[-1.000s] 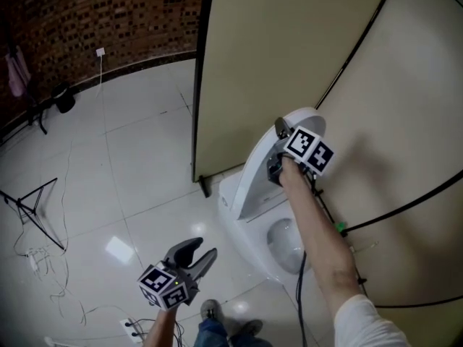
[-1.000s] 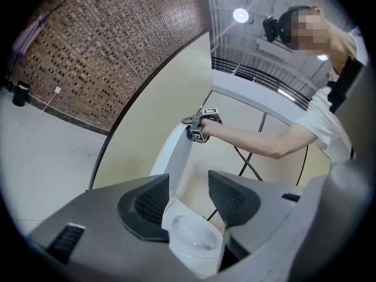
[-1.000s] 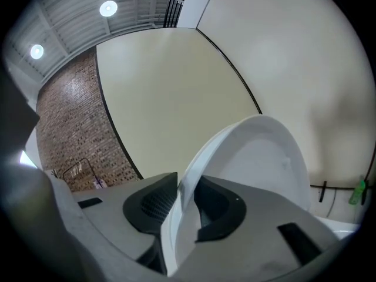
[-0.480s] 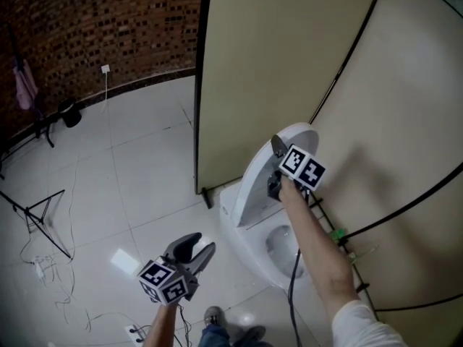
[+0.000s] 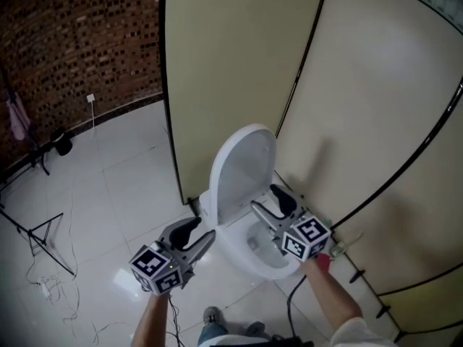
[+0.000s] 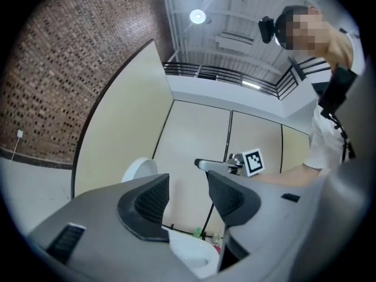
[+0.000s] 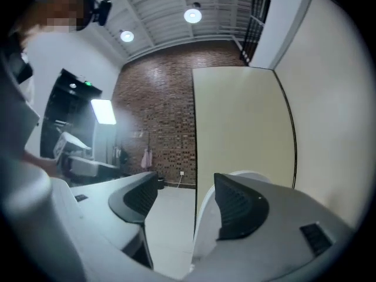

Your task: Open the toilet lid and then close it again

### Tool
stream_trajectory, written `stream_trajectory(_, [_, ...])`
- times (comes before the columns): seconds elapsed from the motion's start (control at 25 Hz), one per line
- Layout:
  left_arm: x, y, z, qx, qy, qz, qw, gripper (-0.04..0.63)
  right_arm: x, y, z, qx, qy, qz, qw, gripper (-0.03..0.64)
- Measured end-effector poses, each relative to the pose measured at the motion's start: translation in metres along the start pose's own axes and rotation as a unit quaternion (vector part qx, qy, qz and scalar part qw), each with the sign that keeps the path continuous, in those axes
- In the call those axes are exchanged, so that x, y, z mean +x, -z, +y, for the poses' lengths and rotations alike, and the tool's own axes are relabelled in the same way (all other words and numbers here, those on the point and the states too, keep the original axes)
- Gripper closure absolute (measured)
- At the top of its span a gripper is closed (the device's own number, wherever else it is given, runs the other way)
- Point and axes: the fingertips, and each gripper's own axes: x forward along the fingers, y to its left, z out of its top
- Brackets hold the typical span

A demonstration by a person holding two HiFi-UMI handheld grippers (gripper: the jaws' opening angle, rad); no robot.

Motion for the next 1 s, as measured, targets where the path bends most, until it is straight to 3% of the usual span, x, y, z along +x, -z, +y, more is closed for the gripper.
stream_trajectory(0.12, [0.007, -0.003, -0.040, 0.038, 0.016, 0.010, 0.9991, 0.391, -0.066, 0.010, 0.035, -0.044, -0.042, 0.001, 0.998, 0.322])
stream_trajectory(0.28, [0.014, 0.006, -0.089, 0.113, 0.027, 0.042, 0.9924, 0.391, -0.142, 0.025, 0.058, -0.043, -0.031, 0.008, 0.999, 0.322])
stream_trajectory(0.36, [0.016, 0.016, -0.109, 0.127, 0.029, 0.055, 0.9899, 0.391, -0.171, 0.038, 0.064, -0.050, -0.019, 0.016, 0.998, 0.322])
stream_trajectory(0.64, [0.032, 0.059, -0.150, 0.123, 0.060, 0.088, 0.9866, 0.391, -0.228, 0.080, 0.072, -0.046, 0.013, 0.039, 0.998, 0.322])
stream_trajectory(1.0, [0.039, 0.076, -0.163, 0.119, 0.064, 0.126, 0.9828, 0.403, -0.237, 0.077, 0.077, -0.057, 0.019, 0.031, 0.998, 0.322])
